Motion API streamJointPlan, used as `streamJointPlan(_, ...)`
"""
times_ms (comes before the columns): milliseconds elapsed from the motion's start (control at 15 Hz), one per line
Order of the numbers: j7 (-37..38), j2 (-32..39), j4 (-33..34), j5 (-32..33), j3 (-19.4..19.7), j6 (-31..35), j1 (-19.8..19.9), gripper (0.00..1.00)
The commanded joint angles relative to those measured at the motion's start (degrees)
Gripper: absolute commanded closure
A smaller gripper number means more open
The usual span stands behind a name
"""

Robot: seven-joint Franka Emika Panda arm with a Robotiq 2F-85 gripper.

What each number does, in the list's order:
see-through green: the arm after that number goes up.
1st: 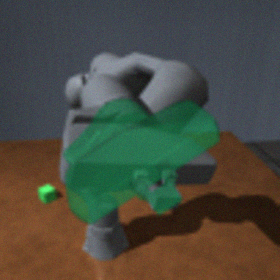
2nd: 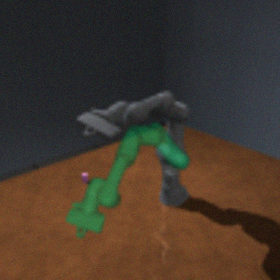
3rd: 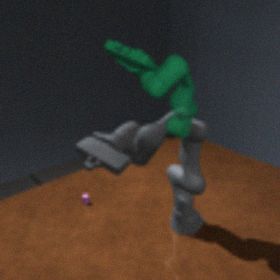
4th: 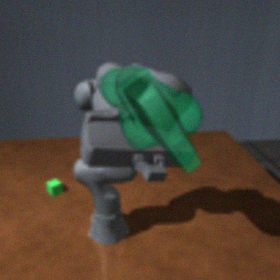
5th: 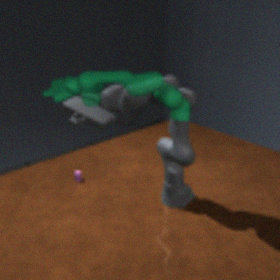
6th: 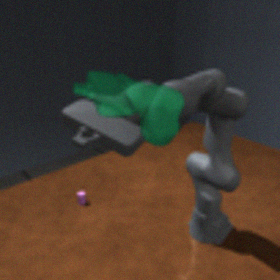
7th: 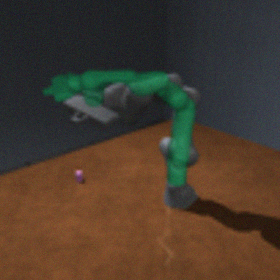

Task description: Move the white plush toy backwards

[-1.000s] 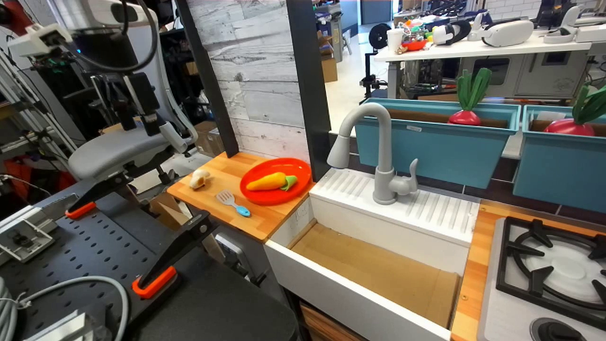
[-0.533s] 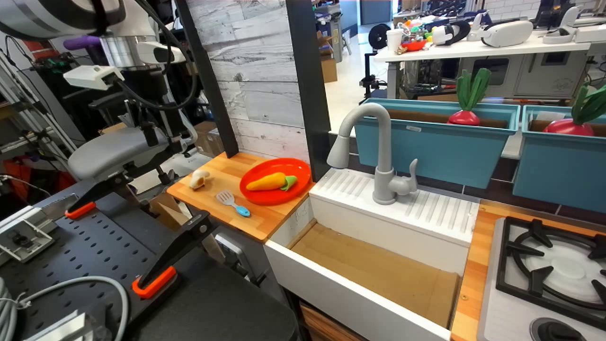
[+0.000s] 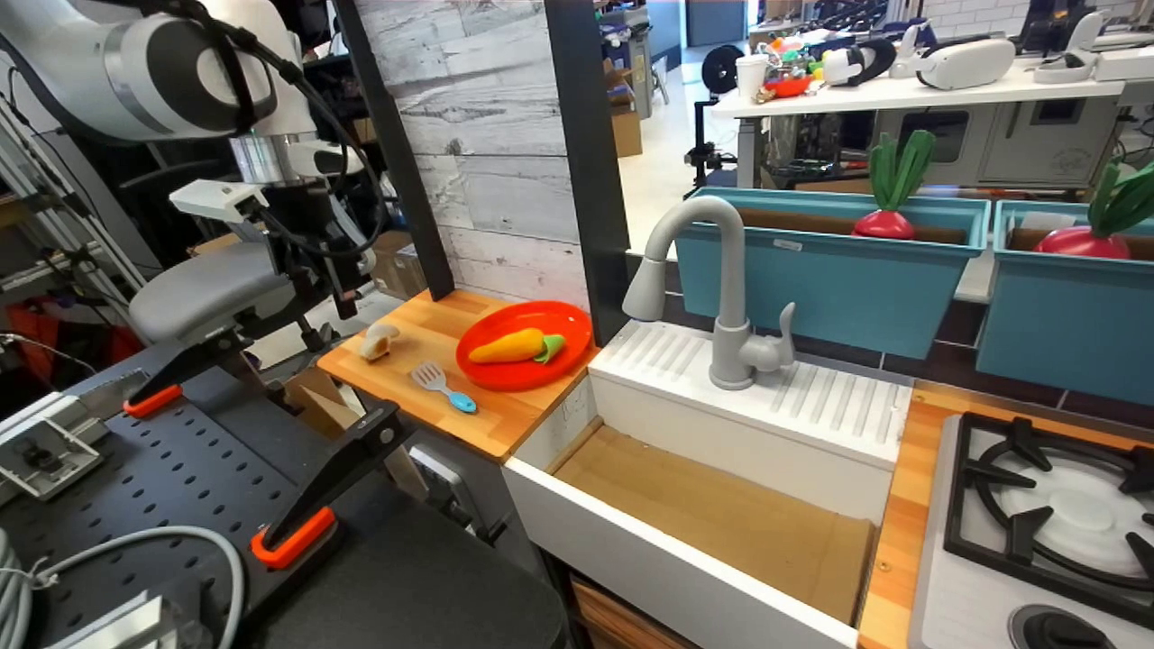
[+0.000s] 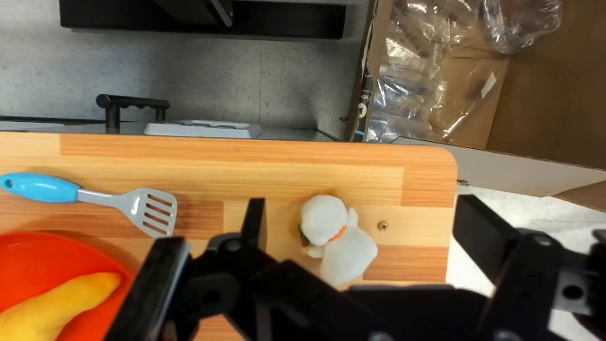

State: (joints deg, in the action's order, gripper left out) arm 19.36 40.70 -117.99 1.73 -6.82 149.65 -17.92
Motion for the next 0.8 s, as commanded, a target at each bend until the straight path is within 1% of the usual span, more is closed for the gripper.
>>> streamJointPlan(0, 3.8, 6.1, 6.5, 0.1, 3.3, 0.9, -4.6, 0.0)
streamJointPlan(200, 6.0, 9.5, 10.1, 0.0, 5.1, 0.6, -6.5, 0.0)
streamJointPlan(467, 7.1, 13.0, 13.7, -0.5, 6.2, -0.7, -7.1, 0.0)
streamJointPlan(533, 7.6, 13.5, 14.1, 0.0, 7.1, -0.7, -7.7, 0.25)
streamJointPlan(600, 7.9, 13.8, 14.3, 0.0, 7.4, -0.4, -7.9, 0.26)
streamJointPlan(733, 7.9, 14.2, 14.7, 0.0, 7.9, -0.6, -7.9, 0.42)
